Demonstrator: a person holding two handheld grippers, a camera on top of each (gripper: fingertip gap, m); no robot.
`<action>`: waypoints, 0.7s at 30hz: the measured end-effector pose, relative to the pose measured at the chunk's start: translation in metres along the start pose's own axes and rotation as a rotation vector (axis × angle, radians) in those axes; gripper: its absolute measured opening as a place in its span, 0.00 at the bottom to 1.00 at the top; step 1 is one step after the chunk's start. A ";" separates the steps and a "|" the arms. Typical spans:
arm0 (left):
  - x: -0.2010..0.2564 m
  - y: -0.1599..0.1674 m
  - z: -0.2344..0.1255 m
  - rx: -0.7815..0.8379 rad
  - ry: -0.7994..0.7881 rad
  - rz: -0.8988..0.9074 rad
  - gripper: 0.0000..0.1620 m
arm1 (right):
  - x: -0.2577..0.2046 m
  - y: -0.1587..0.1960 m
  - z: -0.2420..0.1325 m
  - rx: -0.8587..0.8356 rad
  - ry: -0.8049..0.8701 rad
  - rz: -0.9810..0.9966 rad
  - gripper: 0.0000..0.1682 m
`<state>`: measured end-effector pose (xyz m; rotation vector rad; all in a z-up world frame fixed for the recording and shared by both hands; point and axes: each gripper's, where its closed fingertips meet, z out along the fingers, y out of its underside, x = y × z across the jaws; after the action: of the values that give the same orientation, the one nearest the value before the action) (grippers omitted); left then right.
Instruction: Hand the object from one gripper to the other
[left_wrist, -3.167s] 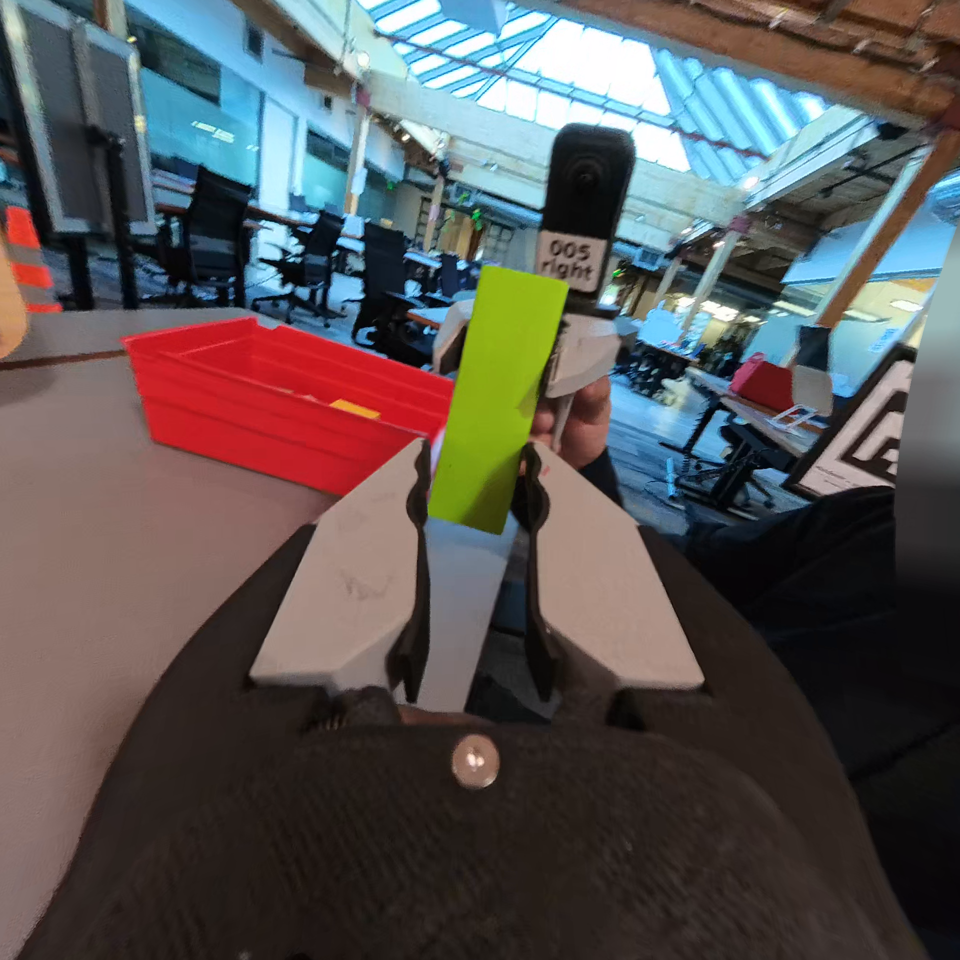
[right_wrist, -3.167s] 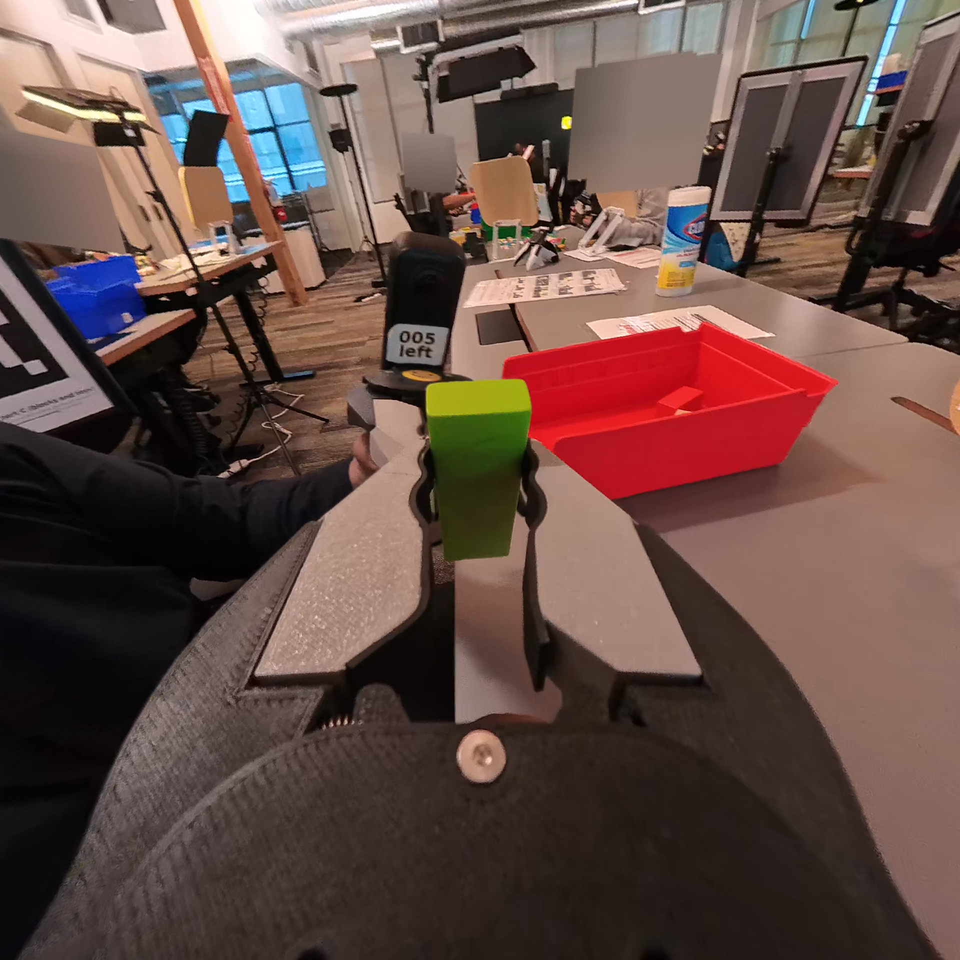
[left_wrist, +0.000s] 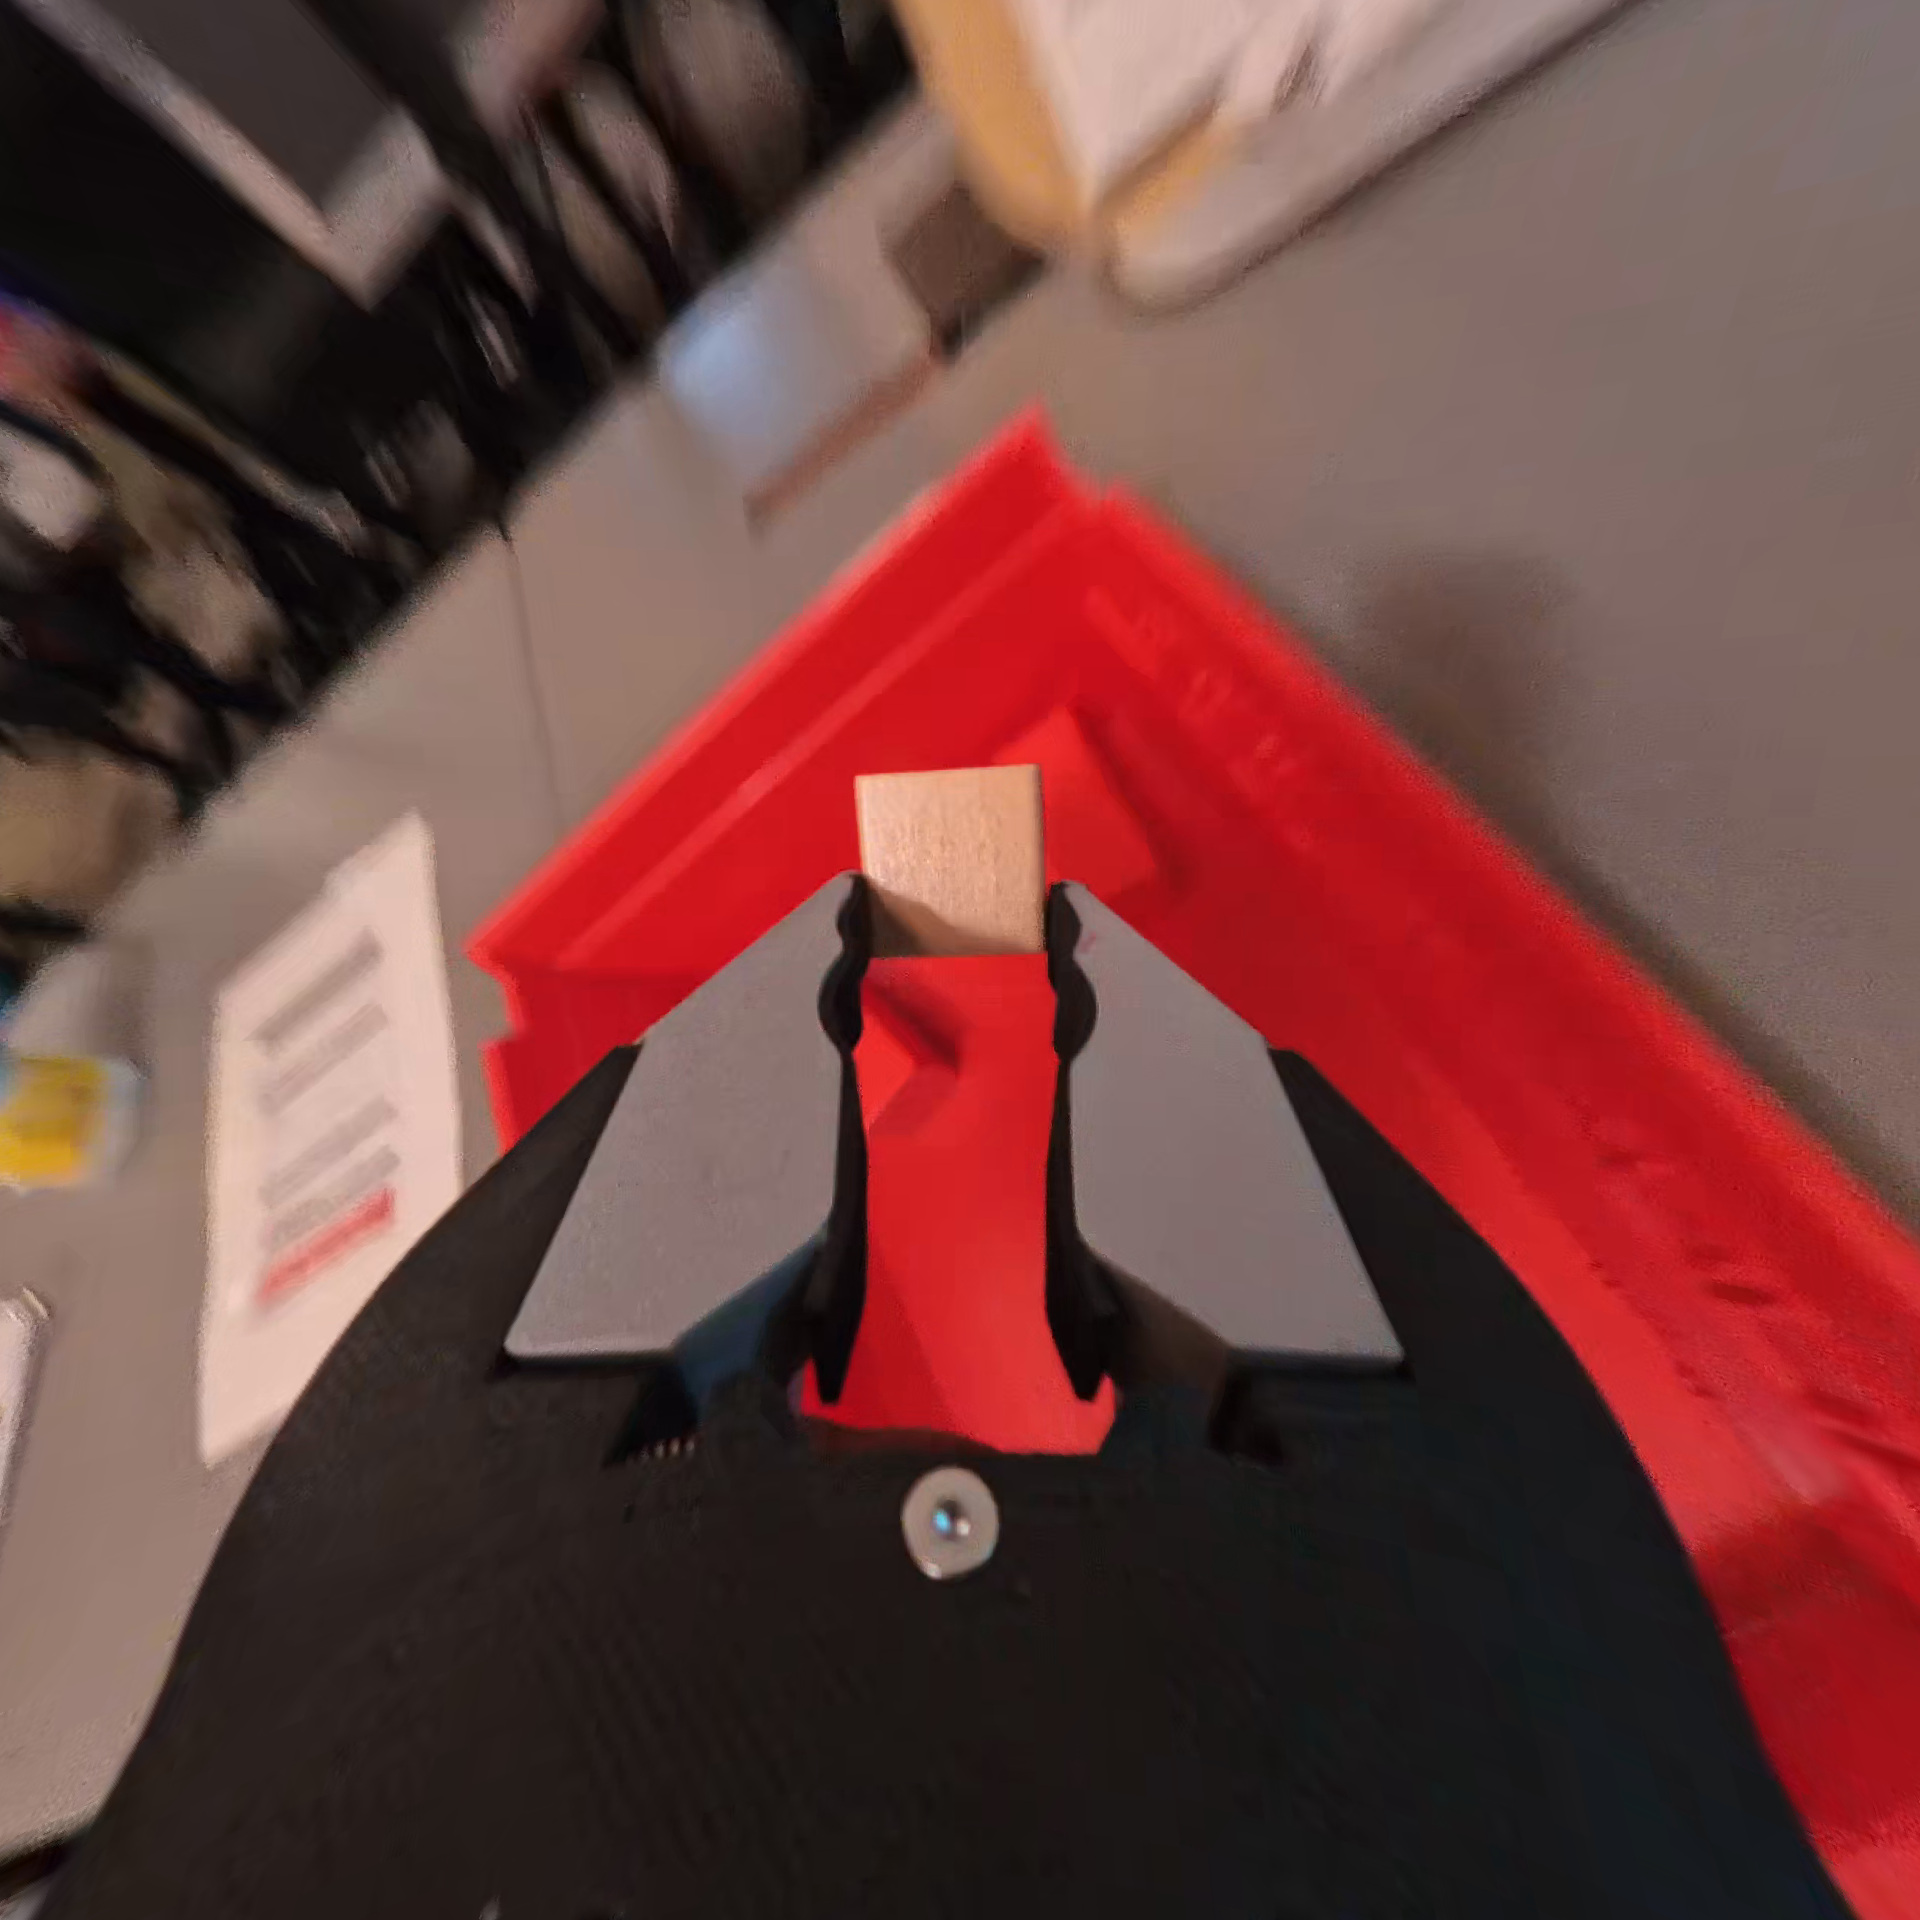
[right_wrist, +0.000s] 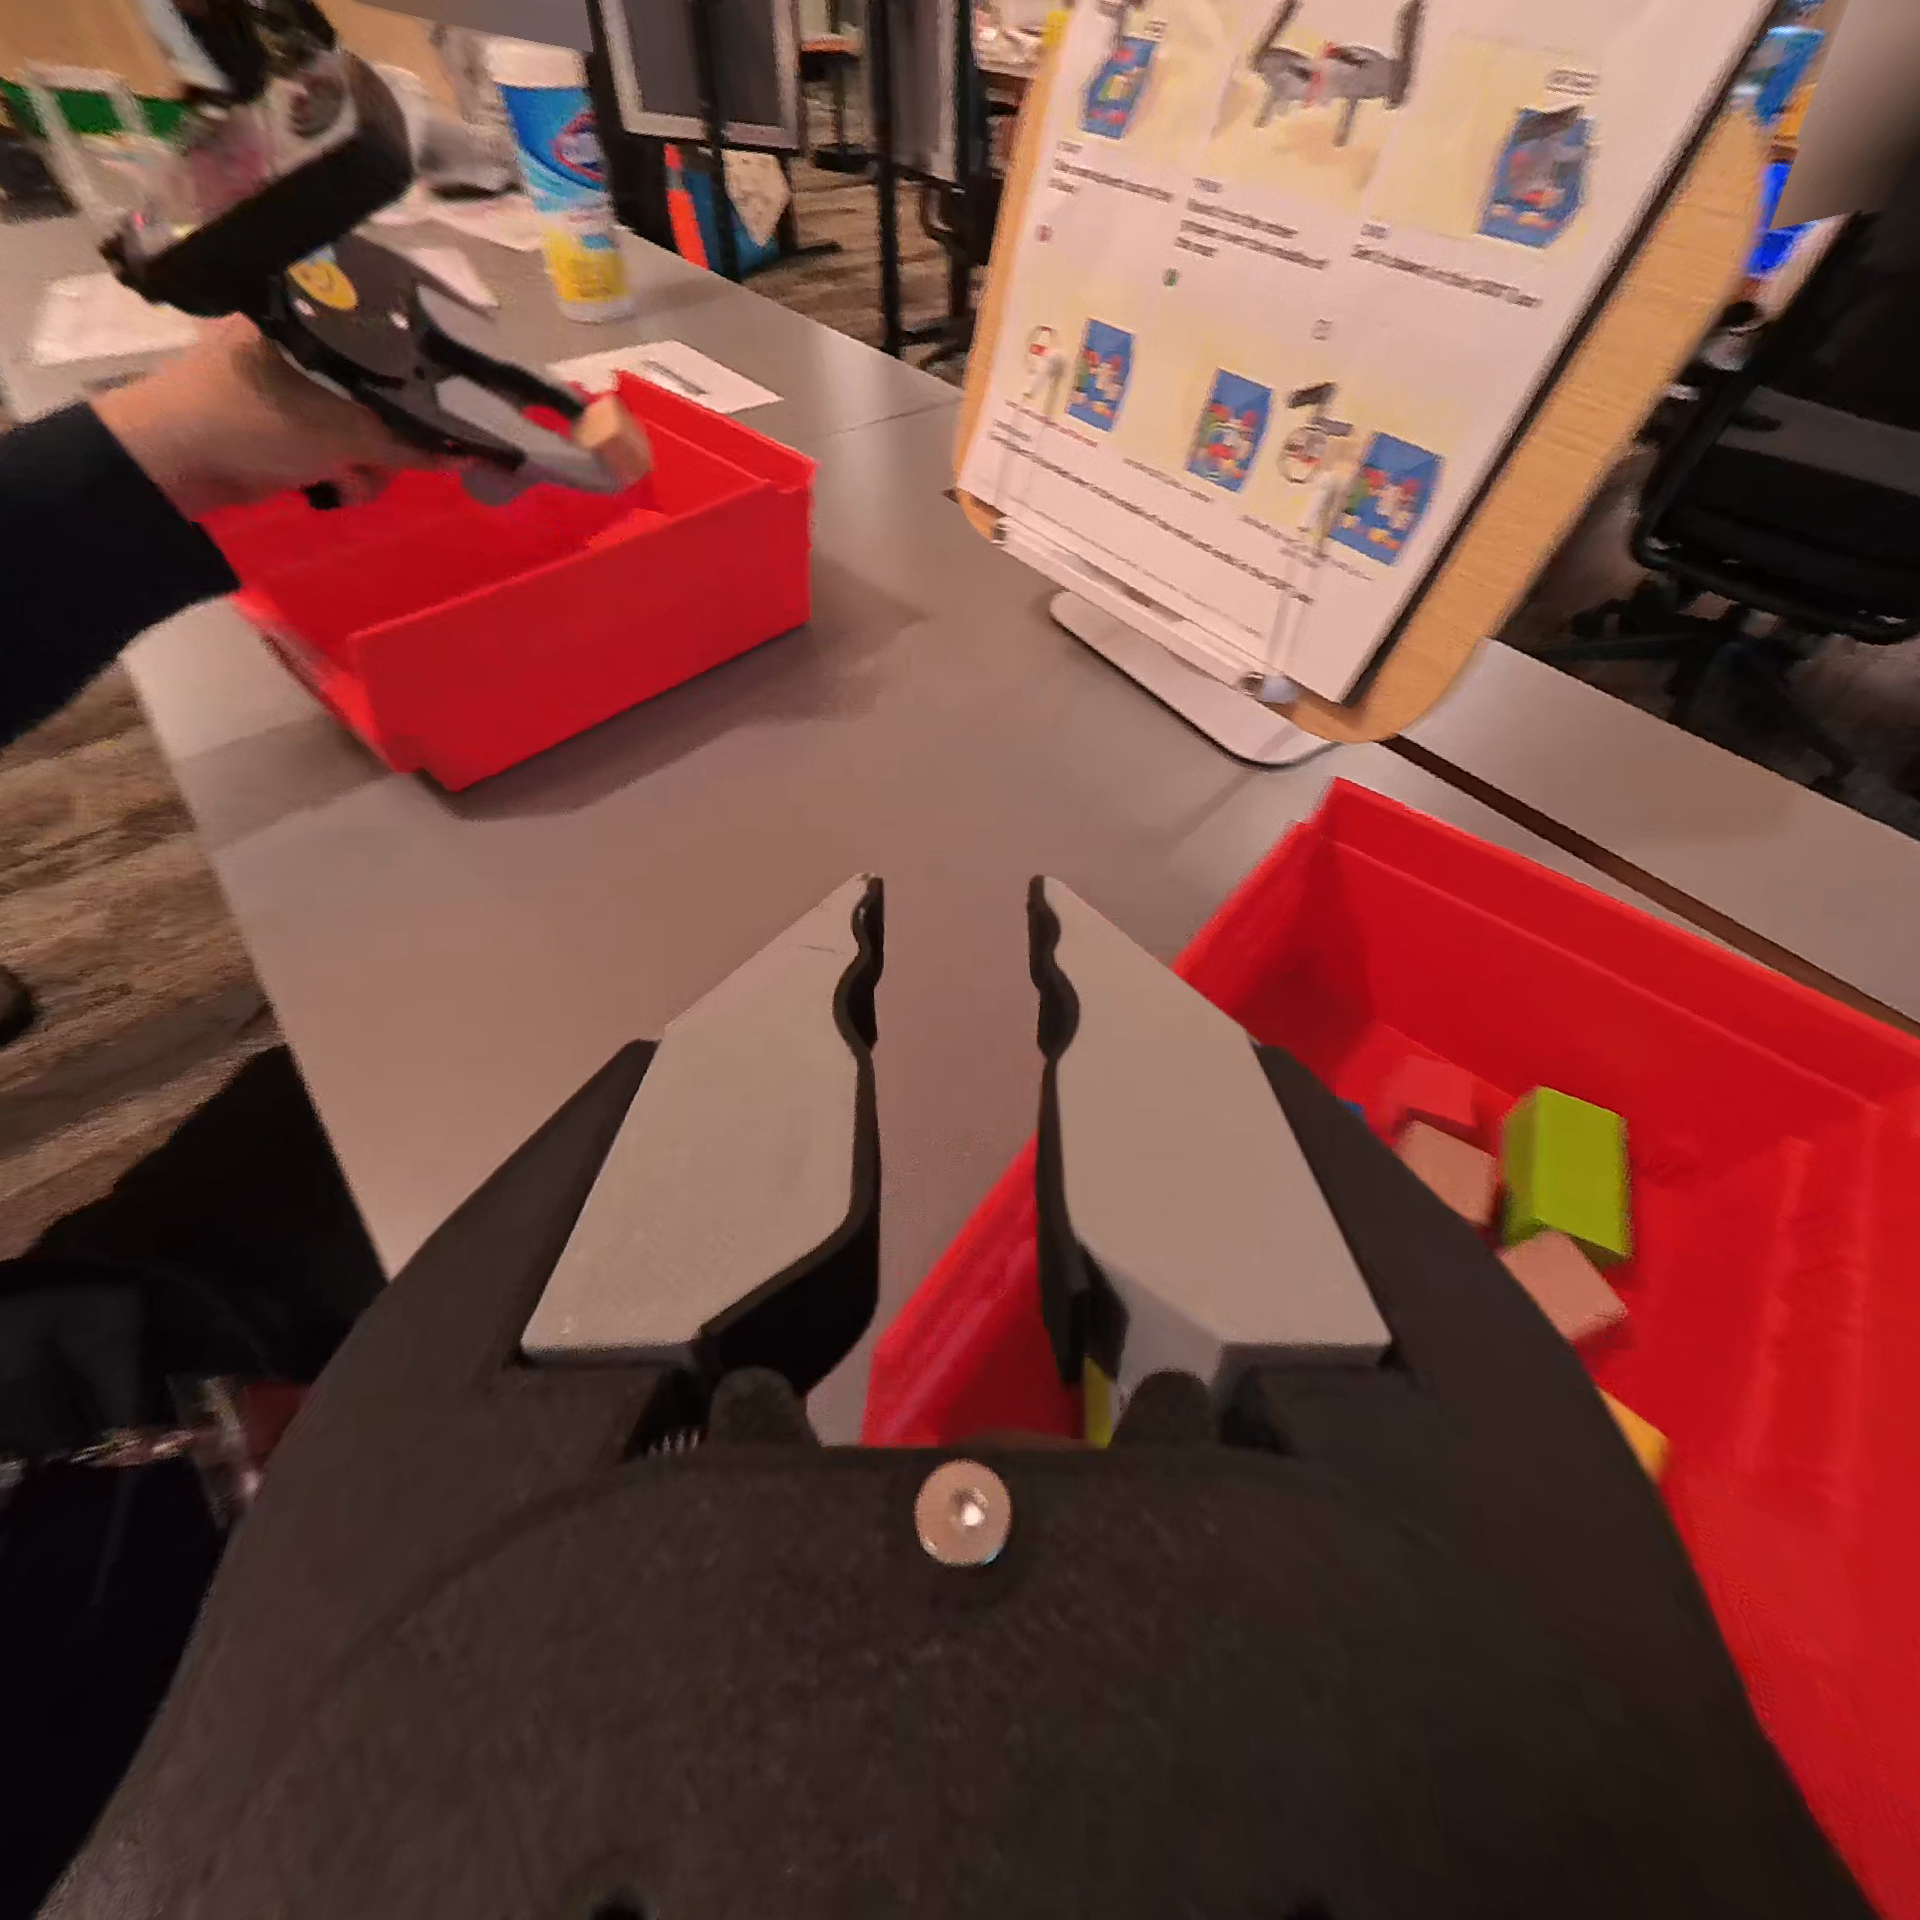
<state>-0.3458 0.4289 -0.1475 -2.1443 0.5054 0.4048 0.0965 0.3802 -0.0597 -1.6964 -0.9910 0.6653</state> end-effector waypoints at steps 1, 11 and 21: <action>0.008 -0.020 -0.023 0.129 -0.027 0.034 0.20 | -0.011 -0.002 0.005 0.007 -0.044 0.008 0.16; 0.200 -0.104 -0.222 0.770 -0.209 0.493 0.20 | -0.169 -0.034 0.044 0.113 -0.539 0.077 0.31; 0.245 -0.109 -0.235 0.843 -0.269 0.624 0.20 | -0.210 -0.034 0.047 0.126 -0.537 -0.021 0.25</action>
<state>-0.0561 0.2441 -0.0517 -1.0764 0.9798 0.6635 -0.0581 0.2276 -0.0493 -1.4192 -1.3011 1.1808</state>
